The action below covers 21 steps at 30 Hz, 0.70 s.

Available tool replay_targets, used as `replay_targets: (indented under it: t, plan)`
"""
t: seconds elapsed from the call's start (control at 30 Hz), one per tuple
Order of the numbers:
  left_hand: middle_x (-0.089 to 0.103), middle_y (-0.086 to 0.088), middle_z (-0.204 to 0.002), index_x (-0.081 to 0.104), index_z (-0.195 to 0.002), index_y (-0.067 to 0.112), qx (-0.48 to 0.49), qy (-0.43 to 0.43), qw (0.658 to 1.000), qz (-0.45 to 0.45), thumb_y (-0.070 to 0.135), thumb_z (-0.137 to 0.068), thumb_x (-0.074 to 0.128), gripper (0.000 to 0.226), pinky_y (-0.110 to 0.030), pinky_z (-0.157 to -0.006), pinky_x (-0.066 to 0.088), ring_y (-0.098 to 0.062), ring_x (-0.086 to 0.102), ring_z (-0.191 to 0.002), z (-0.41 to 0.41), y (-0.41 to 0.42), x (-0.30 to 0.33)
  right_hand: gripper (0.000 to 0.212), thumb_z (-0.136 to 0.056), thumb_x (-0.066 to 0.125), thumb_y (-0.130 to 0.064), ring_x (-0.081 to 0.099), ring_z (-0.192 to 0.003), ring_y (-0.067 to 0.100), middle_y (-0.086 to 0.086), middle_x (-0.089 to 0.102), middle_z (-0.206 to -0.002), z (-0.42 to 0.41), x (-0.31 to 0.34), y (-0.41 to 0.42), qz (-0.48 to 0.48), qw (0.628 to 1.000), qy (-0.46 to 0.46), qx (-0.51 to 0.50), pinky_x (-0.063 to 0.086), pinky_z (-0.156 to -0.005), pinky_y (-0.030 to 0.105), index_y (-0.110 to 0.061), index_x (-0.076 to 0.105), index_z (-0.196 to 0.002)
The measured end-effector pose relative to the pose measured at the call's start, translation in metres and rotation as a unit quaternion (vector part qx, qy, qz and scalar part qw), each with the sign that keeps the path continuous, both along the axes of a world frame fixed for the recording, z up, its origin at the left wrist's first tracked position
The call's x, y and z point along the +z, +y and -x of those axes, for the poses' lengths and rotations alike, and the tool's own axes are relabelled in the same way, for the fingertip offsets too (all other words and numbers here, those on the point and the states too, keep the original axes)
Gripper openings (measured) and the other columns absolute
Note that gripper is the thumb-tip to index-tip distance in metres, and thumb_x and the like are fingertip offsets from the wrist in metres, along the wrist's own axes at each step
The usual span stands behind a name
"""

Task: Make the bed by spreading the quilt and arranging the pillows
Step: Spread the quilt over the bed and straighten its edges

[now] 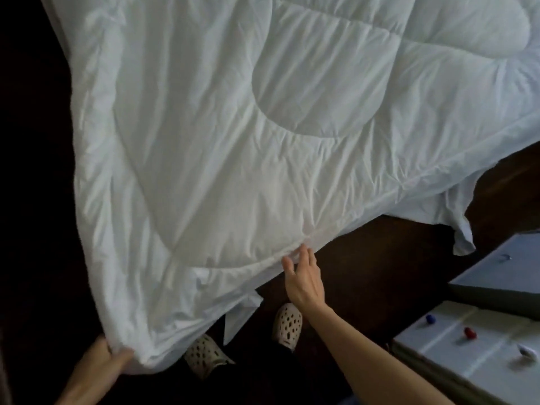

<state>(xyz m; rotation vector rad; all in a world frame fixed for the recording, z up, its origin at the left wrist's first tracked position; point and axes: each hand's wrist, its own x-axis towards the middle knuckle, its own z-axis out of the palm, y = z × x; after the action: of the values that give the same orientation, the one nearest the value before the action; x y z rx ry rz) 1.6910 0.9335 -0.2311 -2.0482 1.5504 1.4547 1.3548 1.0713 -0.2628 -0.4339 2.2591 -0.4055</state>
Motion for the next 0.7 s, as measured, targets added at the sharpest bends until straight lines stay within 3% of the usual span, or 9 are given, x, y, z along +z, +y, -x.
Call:
replay_targets:
  t: [0.07, 0.13, 0.23, 0.33, 0.43, 0.53, 0.63, 0.7]
  plan:
    - [0.067, -0.008, -0.102, 0.063, -0.109, 0.009, 0.02, 0.051, 0.999, 0.007, 0.019, -0.072, 0.084, 0.043, -0.034, -0.086, 0.041, -0.028, 0.061, -0.104, 0.018, -0.006, 0.005, 0.07, -0.103, 0.03, -0.055, 0.023, -0.151, 0.028, 0.005, 0.016, -0.168, -0.011, -0.013, -0.006, 0.024, 0.997, -0.028, -0.075, 0.024, -0.121, 0.046, -0.02, 0.014, -0.161]
    - [0.069, -0.005, -0.098, 0.067, -0.106, 0.01, 0.064, 0.074, 0.994, 0.039, 0.025, -0.085, 0.075, 0.027, -0.034, -0.084, 0.044, -0.027, 0.065, -0.101, 0.035, -0.011, -0.003, 0.069, -0.101, 0.029, -0.058, 0.028, -0.149, 0.03, 0.005, 0.023, -0.166, -0.02, -0.026, -0.016, 0.051, 0.99, -0.052, -0.124, 0.027, -0.12, 0.05, -0.024, 0.015, -0.16]
    - [0.066, -0.007, -0.099, 0.067, -0.113, -0.001, 0.097, 0.058, 0.991, 0.068, 0.029, -0.089, 0.07, 0.039, -0.033, -0.079, 0.044, -0.027, 0.064, -0.099, 0.047, -0.008, -0.028, 0.069, -0.101, 0.029, -0.059, 0.033, -0.146, 0.034, 0.009, 0.029, -0.162, -0.037, -0.049, -0.026, 0.068, 0.98, -0.08, -0.167, 0.029, -0.119, 0.054, -0.024, 0.019, -0.159]
    - [0.066, -0.005, -0.103, 0.066, -0.117, 0.003, 0.106, 0.057, 0.99, 0.071, 0.036, -0.088, 0.07, 0.045, -0.031, -0.079, 0.046, -0.024, 0.063, -0.098, 0.06, 0.003, -0.028, 0.069, -0.1, 0.029, -0.059, 0.039, -0.141, 0.034, 0.011, 0.038, -0.157, -0.05, -0.057, -0.032, 0.076, 0.973, -0.101, -0.193, 0.032, -0.116, 0.054, -0.019, 0.026, -0.156]
    - [0.069, 0.003, -0.101, 0.065, -0.113, 0.015, 0.141, 0.082, 0.986, 0.031, 0.037, -0.083, 0.076, 0.039, -0.024, -0.067, 0.048, -0.011, 0.065, -0.088, 0.053, 0.018, -0.02, 0.069, -0.097, 0.029, -0.063, 0.045, -0.136, 0.037, 0.013, 0.045, -0.151, -0.064, -0.059, -0.03, 0.076, 0.969, -0.125, -0.201, 0.036, -0.113, 0.055, -0.02, 0.031, -0.152]
    - [0.071, 0.003, -0.095, 0.067, -0.104, 0.015, 0.167, 0.096, 0.981, 0.009, 0.027, -0.086, 0.074, 0.023, -0.023, -0.066, 0.048, -0.011, 0.066, -0.089, 0.045, 0.03, -0.013, 0.062, -0.101, 0.029, -0.059, 0.045, -0.135, 0.037, 0.015, 0.044, -0.151, -0.071, -0.06, -0.027, 0.079, 0.959, -0.141, -0.232, 0.036, -0.111, 0.05, -0.02, 0.034, -0.149]
    - [0.071, 0.001, -0.09, 0.067, -0.09, 0.015, 0.179, 0.106, 0.978, 0.009, 0.018, -0.089, 0.069, 0.004, -0.027, -0.069, 0.048, -0.014, 0.066, -0.086, 0.032, 0.029, -0.001, 0.073, -0.101, 0.026, -0.064, 0.037, -0.142, 0.039, 0.015, 0.034, -0.158, -0.077, -0.063, -0.027, 0.046, 0.927, -0.162, -0.334, 0.032, -0.114, 0.051, -0.015, 0.026, -0.155]
    - [0.07, 0.001, -0.089, 0.067, -0.098, 0.012, 0.179, 0.109, 0.978, 0.007, 0.017, -0.09, 0.068, 0.01, -0.029, -0.077, 0.047, -0.014, 0.065, -0.084, 0.016, 0.023, 0.005, 0.085, -0.095, 0.026, -0.072, 0.038, -0.14, 0.04, 0.017, 0.038, -0.156, -0.083, -0.066, -0.028, 0.011, 0.896, -0.158, -0.415, 0.032, -0.115, 0.054, -0.013, 0.027, -0.155]
